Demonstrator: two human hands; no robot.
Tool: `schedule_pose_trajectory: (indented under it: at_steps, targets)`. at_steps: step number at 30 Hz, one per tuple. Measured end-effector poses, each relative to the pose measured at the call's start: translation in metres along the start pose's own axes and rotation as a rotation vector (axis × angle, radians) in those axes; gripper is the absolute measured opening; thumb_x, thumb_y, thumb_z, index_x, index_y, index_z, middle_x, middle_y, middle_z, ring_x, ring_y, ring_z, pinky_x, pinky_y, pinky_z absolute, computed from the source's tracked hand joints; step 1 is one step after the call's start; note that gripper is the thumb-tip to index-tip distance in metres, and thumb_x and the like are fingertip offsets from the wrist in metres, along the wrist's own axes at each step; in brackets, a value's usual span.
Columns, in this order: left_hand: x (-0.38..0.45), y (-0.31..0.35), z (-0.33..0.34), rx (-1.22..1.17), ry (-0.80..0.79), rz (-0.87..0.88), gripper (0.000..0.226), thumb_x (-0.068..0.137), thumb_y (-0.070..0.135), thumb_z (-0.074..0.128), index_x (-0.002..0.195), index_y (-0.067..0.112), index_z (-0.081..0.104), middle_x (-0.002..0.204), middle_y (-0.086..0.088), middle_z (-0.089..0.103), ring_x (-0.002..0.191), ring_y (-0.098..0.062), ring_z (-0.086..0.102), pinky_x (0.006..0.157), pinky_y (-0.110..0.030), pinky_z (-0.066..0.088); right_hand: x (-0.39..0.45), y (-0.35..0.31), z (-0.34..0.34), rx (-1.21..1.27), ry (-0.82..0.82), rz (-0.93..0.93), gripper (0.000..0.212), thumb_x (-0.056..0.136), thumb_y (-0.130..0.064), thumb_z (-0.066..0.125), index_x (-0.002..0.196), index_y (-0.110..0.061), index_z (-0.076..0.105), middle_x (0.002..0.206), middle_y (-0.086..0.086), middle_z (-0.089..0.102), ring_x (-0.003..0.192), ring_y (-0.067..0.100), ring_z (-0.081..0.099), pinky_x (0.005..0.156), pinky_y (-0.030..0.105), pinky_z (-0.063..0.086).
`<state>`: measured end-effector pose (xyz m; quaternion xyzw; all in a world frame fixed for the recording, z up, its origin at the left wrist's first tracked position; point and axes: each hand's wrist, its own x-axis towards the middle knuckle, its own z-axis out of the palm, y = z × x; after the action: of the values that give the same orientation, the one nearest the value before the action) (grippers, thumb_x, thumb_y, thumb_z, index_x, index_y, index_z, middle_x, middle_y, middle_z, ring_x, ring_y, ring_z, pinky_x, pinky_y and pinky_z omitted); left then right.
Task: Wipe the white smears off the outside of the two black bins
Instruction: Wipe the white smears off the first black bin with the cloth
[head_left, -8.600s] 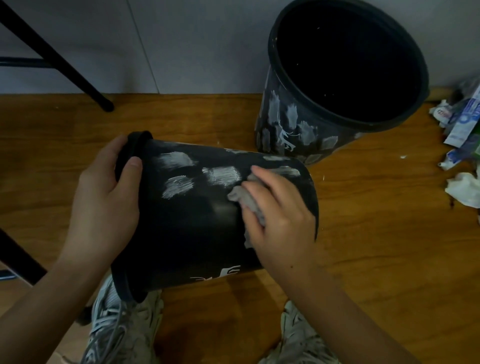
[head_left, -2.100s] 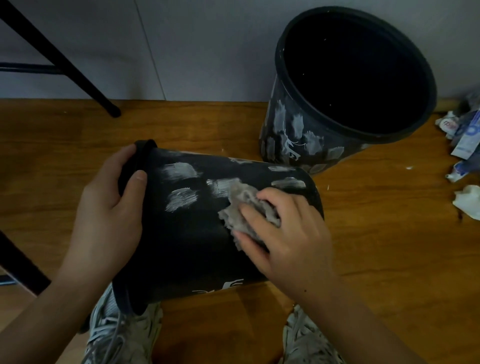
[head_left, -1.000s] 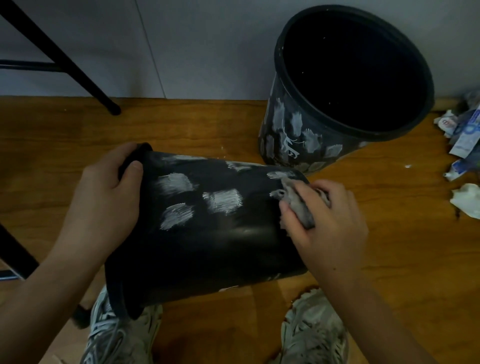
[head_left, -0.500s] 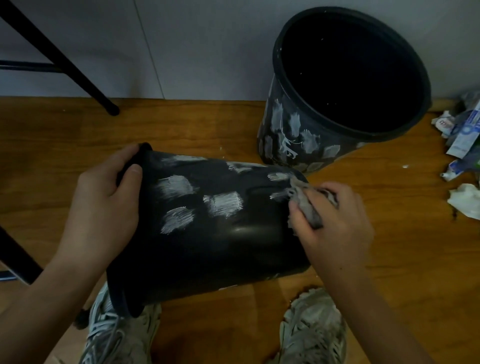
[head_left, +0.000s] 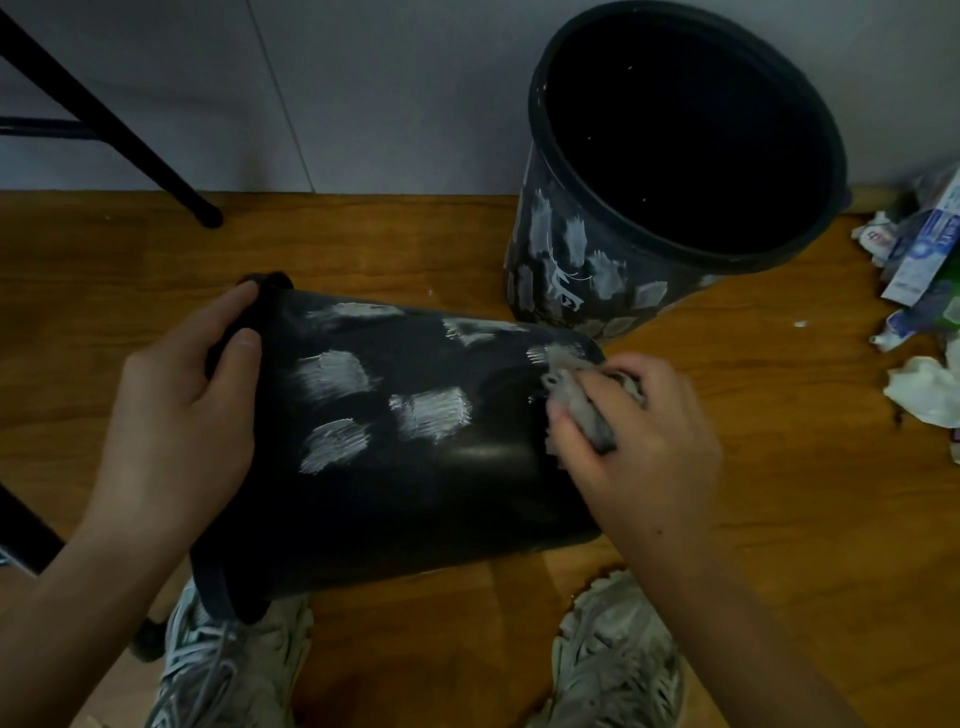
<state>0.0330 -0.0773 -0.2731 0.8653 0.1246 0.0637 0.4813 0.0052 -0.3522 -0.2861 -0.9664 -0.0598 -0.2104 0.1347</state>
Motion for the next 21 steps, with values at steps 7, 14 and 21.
schedule_pose_trajectory:
  at_steps: [7, 14, 21]
  targets:
    - [-0.004, -0.002, -0.002, 0.010, -0.010, 0.004, 0.038, 0.102, 0.025, 0.041, 0.139, 0.030, 0.046, 0.119, 0.025, 0.051, 0.102, 0.019, 0.049, 0.079, 0.004, 0.036, -0.009, -0.007, 0.000, 0.024, 0.006, -0.104, 0.030, 0.086, -0.034, 0.062, 0.098, -0.008, 0.072, 0.102, 0.011, 0.064, 0.082, 0.020, 0.056, 0.066, 0.021, 0.034]
    - [0.001, -0.006, -0.001, 0.006, -0.018, 0.022, 0.035, 0.102, 0.026, 0.042, 0.133, 0.042, 0.046, 0.118, 0.032, 0.050, 0.107, 0.022, 0.046, 0.090, -0.006, 0.038, 0.006, -0.006, 0.002, -0.022, -0.031, -0.042, 0.034, 0.089, -0.038, 0.056, 0.102, -0.010, 0.070, 0.104, 0.009, 0.061, 0.086, 0.020, 0.053, 0.070, 0.023, 0.034]
    - [-0.006, 0.001, -0.002, 0.031, -0.002, 0.016, 0.038, 0.102, 0.021, 0.041, 0.139, 0.026, 0.047, 0.124, 0.016, 0.050, 0.097, 0.019, 0.048, 0.074, 0.008, 0.034, -0.005, -0.002, 0.001, 0.007, -0.032, -0.041, 0.031, 0.087, -0.034, 0.058, 0.102, -0.009, 0.070, 0.105, 0.009, 0.062, 0.086, 0.017, 0.051, 0.068, 0.023, 0.035]
